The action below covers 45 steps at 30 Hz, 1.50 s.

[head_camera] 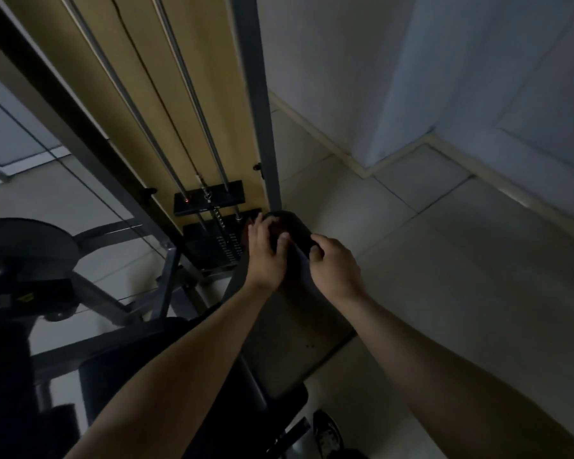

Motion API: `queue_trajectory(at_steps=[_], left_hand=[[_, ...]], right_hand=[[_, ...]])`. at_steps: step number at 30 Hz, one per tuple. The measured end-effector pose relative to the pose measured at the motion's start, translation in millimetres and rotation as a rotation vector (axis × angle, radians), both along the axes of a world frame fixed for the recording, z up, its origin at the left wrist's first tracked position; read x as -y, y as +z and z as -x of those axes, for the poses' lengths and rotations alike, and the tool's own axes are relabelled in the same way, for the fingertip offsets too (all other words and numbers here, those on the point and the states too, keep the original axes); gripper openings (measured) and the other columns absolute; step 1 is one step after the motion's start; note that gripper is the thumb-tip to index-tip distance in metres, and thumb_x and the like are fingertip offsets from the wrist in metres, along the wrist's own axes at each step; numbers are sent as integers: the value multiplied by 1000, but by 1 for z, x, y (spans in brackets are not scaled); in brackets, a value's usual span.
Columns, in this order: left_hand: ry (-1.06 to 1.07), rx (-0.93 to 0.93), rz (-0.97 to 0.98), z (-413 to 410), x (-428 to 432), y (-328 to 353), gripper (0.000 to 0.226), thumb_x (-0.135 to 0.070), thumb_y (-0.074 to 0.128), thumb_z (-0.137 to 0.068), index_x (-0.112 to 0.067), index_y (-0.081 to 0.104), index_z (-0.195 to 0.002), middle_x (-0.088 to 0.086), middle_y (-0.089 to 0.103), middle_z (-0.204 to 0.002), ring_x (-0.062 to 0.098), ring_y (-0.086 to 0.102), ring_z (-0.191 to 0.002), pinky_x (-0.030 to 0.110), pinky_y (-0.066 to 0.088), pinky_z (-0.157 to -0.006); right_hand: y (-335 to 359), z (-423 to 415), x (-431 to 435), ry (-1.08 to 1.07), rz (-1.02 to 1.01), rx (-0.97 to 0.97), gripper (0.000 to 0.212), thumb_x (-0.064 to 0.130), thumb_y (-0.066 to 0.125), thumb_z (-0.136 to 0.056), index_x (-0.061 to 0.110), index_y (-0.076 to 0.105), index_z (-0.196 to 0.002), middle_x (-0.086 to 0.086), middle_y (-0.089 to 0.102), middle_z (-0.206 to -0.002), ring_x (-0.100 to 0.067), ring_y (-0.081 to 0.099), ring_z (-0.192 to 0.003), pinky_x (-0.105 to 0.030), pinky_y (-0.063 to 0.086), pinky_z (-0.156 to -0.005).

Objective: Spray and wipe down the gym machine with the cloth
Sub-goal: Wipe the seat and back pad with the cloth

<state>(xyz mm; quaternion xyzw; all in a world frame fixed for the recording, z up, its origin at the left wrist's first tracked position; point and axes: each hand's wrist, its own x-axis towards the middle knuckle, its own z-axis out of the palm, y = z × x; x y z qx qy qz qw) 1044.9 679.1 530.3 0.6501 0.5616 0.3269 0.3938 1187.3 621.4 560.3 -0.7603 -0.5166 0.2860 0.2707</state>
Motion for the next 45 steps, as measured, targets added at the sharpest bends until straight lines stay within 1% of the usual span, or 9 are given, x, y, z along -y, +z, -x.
queue_trajectory(at_steps=[5,8,11,18,23,28,36,41,45], left_hand=[[-8,-12,-53,3,-29,2,37,-35,49,-104,-19,46,-138,6,43,-137,23,40,-131,53,34,-114],[-119,-77,-154,5,-7,0,34,-36,45,-105,-24,47,-137,7,34,-154,26,22,-149,51,19,-124],[-288,-117,-293,2,36,-8,34,-30,49,-105,-25,50,-138,3,21,-166,22,-5,-156,40,-4,-126],[-506,-86,-449,9,74,-20,41,-15,61,-100,-17,51,-140,2,17,-166,20,-7,-156,49,5,-126],[-336,-69,-234,19,25,3,43,-12,59,-99,-29,51,-138,-2,15,-167,20,-5,-155,51,7,-126],[-229,-68,-124,6,23,13,43,-16,51,-103,-29,46,-143,2,8,-169,24,-8,-155,53,4,-126],[-613,-89,-417,4,121,-34,40,-20,53,-103,-21,48,-142,5,11,-169,27,-8,-156,53,10,-125],[-648,-115,-443,21,78,-24,44,-10,60,-98,-27,52,-138,-3,15,-168,20,-2,-157,44,10,-126],[-308,-88,-164,28,18,-2,48,-12,56,-99,-36,47,-140,-1,12,-168,24,0,-156,52,10,-126]], right_hand=[[0,-2,2,-24,-20,-50,39,35,42,-104,29,54,-140,5,59,-139,-16,58,-123,-41,50,-101],[0,-1,8,-25,-18,-44,38,39,43,-103,29,59,-135,3,64,-132,-17,62,-116,-42,53,-96],[-2,-2,22,3,-10,58,31,43,37,-101,30,65,-108,4,67,-103,-18,66,-93,-40,57,-76],[-23,-5,74,-134,2,195,65,60,14,-95,28,57,-133,-9,60,-123,-31,56,-111,-41,47,-92],[-17,-3,73,-140,74,226,50,50,27,-106,28,42,-149,-10,42,-141,-31,43,-122,-43,42,-101],[-20,-5,76,-161,2,117,49,52,34,-104,25,50,-143,-12,49,-132,-29,51,-116,-45,49,-96],[-18,1,78,-348,-84,-150,42,34,31,-109,14,63,-125,-10,65,-117,-25,60,-108,-35,49,-91],[-18,7,77,-308,1,256,36,31,30,-108,15,58,-123,-8,64,-118,-30,58,-110,-35,37,-86],[-8,14,72,-165,10,444,41,39,25,-107,13,54,-121,-13,63,-117,-32,57,-109,-40,38,-87]])
